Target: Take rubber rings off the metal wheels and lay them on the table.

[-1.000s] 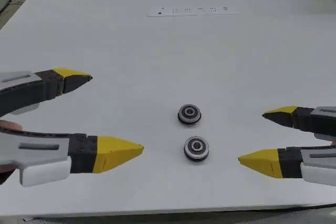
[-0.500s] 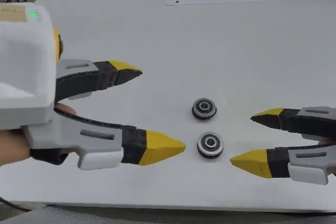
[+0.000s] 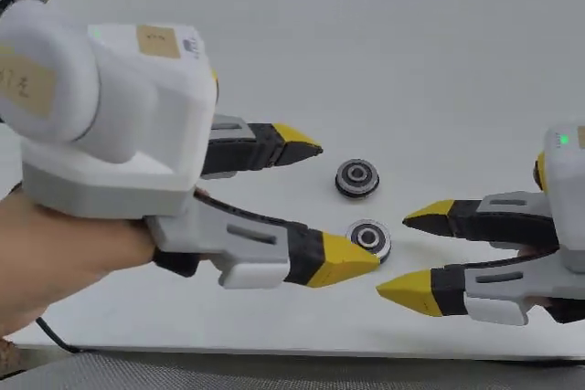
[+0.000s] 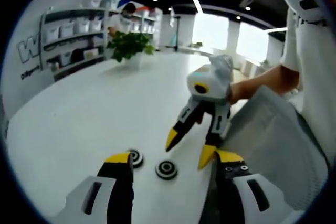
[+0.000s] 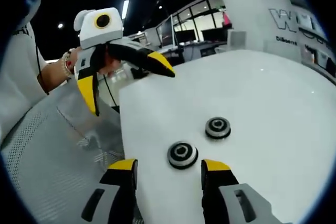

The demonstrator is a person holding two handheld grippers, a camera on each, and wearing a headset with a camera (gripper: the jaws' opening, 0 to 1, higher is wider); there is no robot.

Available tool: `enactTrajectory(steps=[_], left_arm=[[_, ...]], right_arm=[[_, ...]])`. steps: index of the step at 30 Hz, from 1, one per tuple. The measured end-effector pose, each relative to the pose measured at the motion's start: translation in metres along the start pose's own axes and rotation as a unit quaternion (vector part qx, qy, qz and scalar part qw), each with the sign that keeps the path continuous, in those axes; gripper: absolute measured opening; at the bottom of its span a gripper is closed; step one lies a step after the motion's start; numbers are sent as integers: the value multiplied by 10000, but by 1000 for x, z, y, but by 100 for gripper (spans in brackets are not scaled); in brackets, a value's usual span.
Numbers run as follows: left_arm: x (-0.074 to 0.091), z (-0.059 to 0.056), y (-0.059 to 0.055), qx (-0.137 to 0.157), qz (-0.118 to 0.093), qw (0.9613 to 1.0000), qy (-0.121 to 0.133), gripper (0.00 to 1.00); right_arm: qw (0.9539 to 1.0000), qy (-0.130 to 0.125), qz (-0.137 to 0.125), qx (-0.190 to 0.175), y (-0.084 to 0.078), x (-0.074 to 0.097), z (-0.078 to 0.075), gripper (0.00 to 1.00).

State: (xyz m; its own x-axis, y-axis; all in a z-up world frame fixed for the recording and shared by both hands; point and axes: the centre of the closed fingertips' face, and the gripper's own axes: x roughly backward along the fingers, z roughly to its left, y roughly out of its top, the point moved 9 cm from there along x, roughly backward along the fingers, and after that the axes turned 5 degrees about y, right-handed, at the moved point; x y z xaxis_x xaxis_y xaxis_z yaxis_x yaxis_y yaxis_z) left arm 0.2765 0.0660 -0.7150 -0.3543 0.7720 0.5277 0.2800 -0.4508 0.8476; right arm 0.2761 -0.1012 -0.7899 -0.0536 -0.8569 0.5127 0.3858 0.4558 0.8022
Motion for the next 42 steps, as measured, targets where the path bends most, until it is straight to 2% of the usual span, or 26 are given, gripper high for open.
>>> enactTrajectory(steps=[8,15,20,23,28,30,37,42], left_arm=[[-16,4,-4,-95,32,9999,-66,54],[-30,6,-7,-300,-95,9994,-172,39],[-41,12,-14,-204,-150,9995,-165,34],[-48,13,-22,-179,-83,9996,-200,29],[-57,14,-34,-73,57,9998,-196,28],[-60,13,-39,-119,130,9996,-224,27],[-65,12,-48,-220,226,9992,-229,18],[-64,14,-52,-274,298,9990,-166,15]], right_arm=[[9998,-98,30,158,-1,-3,-7,39],[9996,-80,129,249,-5,-9,-13,33],[9995,-76,117,281,-4,-12,-17,30],[9996,-70,84,268,-4,-14,-21,29],[9996,-7,77,267,-5,-17,-24,27],[9995,-3,96,292,-5,-18,-25,27],[9992,47,107,372,-6,-19,-25,26],[9989,36,117,459,-7,-20,-25,25]])
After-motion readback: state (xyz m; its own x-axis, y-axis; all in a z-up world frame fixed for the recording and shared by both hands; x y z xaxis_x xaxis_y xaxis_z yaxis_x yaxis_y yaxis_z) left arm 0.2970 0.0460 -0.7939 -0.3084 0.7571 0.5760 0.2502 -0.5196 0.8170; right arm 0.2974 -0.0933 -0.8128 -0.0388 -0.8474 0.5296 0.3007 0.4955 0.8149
